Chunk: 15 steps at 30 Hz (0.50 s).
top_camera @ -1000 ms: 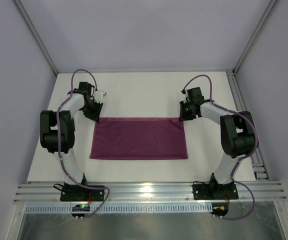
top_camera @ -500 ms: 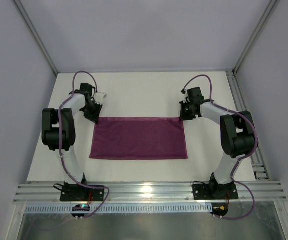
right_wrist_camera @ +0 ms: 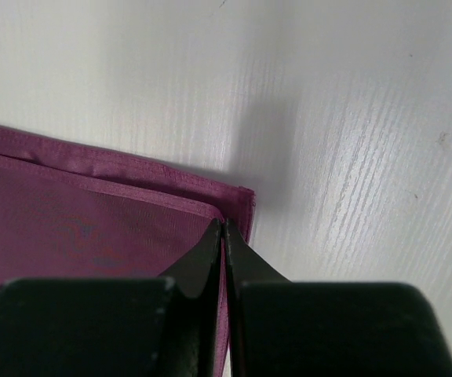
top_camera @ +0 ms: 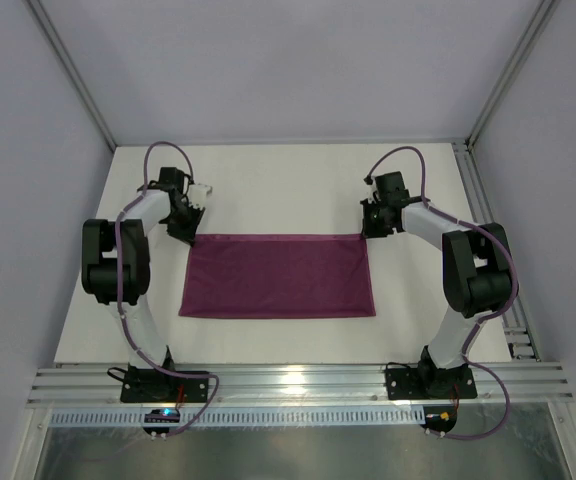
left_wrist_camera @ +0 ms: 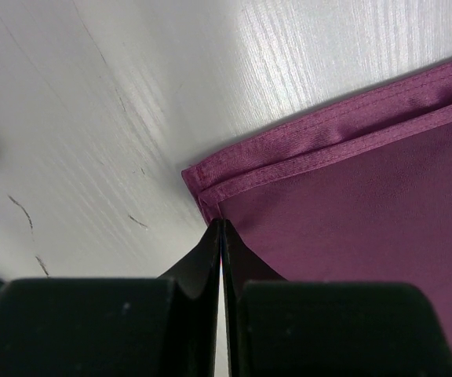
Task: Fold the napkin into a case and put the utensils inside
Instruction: Smooth out the rectangle-folded napkin at the center of the board.
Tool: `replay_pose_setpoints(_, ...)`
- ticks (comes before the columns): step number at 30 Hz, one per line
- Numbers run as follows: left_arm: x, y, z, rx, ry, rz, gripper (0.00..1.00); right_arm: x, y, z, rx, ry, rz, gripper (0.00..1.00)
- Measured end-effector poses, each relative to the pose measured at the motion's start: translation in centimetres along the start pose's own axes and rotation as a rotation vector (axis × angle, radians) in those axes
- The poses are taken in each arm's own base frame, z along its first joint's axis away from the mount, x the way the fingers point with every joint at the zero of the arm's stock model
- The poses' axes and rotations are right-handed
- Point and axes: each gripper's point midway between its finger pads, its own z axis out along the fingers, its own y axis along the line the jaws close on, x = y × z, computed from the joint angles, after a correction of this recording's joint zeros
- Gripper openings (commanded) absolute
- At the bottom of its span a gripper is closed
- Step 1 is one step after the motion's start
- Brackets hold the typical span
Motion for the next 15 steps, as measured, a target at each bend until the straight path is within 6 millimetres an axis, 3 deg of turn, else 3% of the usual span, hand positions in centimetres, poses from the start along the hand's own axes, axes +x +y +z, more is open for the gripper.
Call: replay_pose_setpoints(15,-2.3,0.4,-2.0,-0.037,-0.114,-0.005,0.0,-2.3,-0.1,-1.3,0.03,-0.063,0.004,0.04)
